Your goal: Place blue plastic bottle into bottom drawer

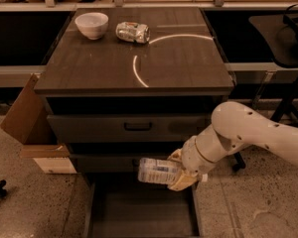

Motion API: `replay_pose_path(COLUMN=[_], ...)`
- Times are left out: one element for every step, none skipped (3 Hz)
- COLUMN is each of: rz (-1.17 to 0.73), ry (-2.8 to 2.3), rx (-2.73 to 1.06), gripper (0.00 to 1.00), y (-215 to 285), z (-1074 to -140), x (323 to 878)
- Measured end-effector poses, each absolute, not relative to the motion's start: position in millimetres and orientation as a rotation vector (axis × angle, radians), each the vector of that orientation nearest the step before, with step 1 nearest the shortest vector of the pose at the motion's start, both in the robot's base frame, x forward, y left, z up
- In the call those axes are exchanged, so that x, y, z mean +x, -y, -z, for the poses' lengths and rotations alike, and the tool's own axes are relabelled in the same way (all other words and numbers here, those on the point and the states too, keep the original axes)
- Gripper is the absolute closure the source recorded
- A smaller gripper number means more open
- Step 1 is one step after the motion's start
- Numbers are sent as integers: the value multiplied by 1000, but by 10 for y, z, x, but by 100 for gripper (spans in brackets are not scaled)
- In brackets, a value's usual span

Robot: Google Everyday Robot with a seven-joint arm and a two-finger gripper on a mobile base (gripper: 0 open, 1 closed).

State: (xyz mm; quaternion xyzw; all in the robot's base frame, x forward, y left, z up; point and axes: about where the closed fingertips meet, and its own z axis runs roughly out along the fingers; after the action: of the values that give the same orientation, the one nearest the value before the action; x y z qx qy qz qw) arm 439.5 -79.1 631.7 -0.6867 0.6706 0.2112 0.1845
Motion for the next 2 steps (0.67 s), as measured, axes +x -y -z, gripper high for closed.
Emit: replay_pose_path(rz=[-648,-742], ry=[-1814,-1754], rx=[-1923,-1915], gripper=[100,100], y=[774,719], z=[-5950,-5491], x=[4408,4377])
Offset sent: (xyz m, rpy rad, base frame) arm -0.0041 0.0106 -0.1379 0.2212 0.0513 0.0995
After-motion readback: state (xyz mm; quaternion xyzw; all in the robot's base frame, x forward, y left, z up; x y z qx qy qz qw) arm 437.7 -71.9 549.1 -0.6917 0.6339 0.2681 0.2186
